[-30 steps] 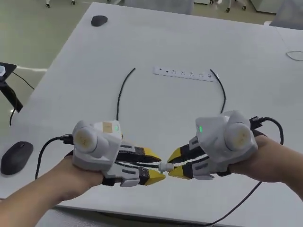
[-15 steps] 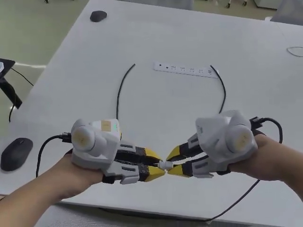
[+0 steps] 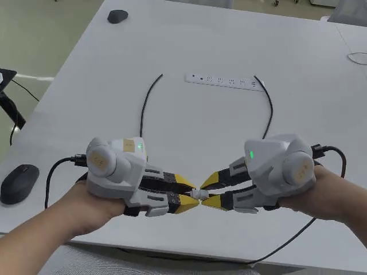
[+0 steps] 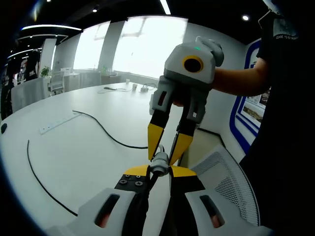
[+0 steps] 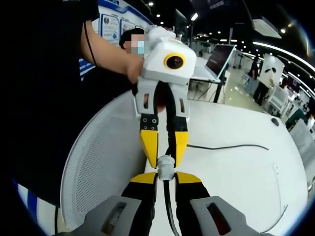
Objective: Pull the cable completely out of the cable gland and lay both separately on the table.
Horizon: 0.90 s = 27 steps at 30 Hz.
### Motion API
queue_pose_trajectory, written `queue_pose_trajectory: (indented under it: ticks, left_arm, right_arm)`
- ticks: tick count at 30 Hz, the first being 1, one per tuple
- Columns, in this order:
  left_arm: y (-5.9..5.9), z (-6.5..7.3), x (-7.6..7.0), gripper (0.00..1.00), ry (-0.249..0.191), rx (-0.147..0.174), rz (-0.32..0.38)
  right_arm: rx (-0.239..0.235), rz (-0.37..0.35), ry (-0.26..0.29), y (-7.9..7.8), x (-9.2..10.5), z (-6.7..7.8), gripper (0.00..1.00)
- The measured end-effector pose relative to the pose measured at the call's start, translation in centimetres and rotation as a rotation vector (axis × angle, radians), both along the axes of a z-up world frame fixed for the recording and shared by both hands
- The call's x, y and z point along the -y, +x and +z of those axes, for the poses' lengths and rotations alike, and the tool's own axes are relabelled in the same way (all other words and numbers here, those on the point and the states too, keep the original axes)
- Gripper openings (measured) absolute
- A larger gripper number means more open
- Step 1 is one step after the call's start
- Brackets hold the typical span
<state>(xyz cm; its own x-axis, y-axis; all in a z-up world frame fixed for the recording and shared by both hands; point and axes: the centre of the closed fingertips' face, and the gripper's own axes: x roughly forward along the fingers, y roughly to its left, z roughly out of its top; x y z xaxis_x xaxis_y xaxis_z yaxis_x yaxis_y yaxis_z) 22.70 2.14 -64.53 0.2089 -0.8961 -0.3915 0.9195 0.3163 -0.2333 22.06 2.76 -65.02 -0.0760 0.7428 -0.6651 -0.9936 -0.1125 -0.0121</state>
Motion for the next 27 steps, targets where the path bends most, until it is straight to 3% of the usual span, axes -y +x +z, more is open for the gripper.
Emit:
queue_pose_trajectory:
  ticks: [3, 5, 6, 8, 10, 13, 17, 20, 27]
  left_arm:
    - [-0.2, -0.1, 0.1, 0.15, 0.032, 0.033, -0.031]
    - [-0.2, -0.2, 0.2, 0.15, 0.039, 0.035, -0.036]
    - [-0.2, -0.2, 0.1, 0.15, 0.044, 0.042, -0.043]
    - [-0.1, 0.0, 0.1, 0.15, 0.040, 0.047, -0.044]
    - [0.0, 0.2, 0.1, 0.15, 0.037, 0.058, -0.043]
    - [-0.1, 0.5, 0.2, 0.15, 0.043, 0.074, -0.050]
    - [-0.1, 0.6, 0.3, 0.15, 0.053, 0.094, -0.065]
    - [-0.2, 0.7, 0.3, 0.15, 0.055, 0.100, -0.073]
    - [-0.3, 0.8, 0.3, 0.15, 0.060, 0.101, -0.084]
  right_arm:
    - [-0.052, -0.041, 0.030, 0.1, 0.1, 0.3, 0.11]
    - [-0.096, -0.081, 0.051, 0.3, 0.2, 0.5, 0.14]
    - [-0.150, -0.126, 0.078, 0.5, 0.2, 0.7, 0.15]
    - [-0.208, -0.159, 0.125, 0.8, 0.3, 1.0, 0.16]
    - [-0.322, -0.218, 0.135, 0.8, 0.7, 0.9, 0.17]
    - [-0.441, -0.250, 0.177, 0.5, 0.8, 1.1, 0.15]
    - [-0.570, -0.308, 0.221, 0.9, 0.9, 1.2, 0.14]
    - [-0.641, -0.302, 0.236, 0.5, 0.8, 1.5, 0.13]
    - [-0.666, -0.268, 0.221, 0.1, 0.7, 1.3, 0.12]
